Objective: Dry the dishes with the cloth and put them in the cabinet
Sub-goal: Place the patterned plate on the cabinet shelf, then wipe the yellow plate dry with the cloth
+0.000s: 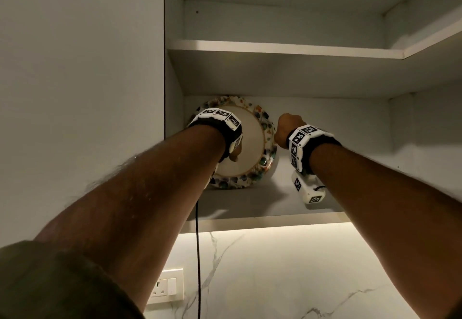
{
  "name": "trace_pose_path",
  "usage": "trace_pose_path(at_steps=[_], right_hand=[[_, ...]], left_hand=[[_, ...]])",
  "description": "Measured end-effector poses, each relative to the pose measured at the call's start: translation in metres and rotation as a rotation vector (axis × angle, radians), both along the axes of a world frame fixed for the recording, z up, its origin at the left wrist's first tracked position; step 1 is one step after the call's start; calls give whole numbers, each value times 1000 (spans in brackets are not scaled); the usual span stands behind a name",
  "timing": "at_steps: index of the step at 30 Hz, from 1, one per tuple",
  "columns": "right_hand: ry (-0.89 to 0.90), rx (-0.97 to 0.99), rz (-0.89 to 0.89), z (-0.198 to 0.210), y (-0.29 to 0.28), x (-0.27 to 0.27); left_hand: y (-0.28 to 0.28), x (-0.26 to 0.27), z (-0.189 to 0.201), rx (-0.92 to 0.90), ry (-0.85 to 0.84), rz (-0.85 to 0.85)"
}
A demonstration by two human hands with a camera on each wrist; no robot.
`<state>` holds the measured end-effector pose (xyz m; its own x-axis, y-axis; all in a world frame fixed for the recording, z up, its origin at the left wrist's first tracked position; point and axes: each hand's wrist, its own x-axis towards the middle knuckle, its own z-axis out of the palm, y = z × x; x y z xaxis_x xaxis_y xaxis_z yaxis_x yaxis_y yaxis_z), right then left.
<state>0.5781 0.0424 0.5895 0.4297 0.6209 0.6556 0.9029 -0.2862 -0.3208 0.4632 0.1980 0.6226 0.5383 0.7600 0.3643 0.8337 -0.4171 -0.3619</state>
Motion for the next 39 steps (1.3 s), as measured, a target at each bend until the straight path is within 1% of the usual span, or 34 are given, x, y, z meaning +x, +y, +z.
trace_pose_path(at_steps=[1,6,8,12,15,18,21,24,27,29,31,33,34,36,39], right_hand=[[-2,-10,-5,-1,-4,-4],[-17,-67,-26,-5,-28,-23],[-15,-85,-39,-10,-38,-29],[-23,-102,-49,-29,-64,-44],[-47,-90,-17,-51,-84,-53],[-54,-81,-18,-77,-106,-61],[-81,-68,-48,-107,-127,-69],[-113,17,-48,-156,-153,-81],[-98,59,-16,-227,-180,-99],[-33,16,10,-277,-198,-112],[25,-55,0,-327,-218,-124],[120,-101,12,-377,-240,-137],[176,-104,21,-403,-250,-145],[290,-133,-1,-458,-267,-161],[495,-274,-90,-531,-293,-181]], left_hand=[[-8,2,-2,10,26,-6],[-58,-1,-12,15,32,-3],[-84,-8,-17,-8,0,-31],[-141,-15,-42,-19,-36,-230],[-184,-22,-73,-59,-115,-425],[-213,-38,-103,-90,-226,-547],[-229,-58,-138,-123,-339,-650],[-248,-79,-189,-169,-433,-784],[-270,-102,-255,-237,-461,-897],[-280,-118,-302,-345,-430,-953],[-284,-132,-349,-497,-386,-996],[-284,-145,-400,-623,-384,-1033],[-284,-151,-426,-681,-373,-1033],[-287,-162,-478,-800,-286,-995],[-299,-182,-545,-927,-128,-849]])
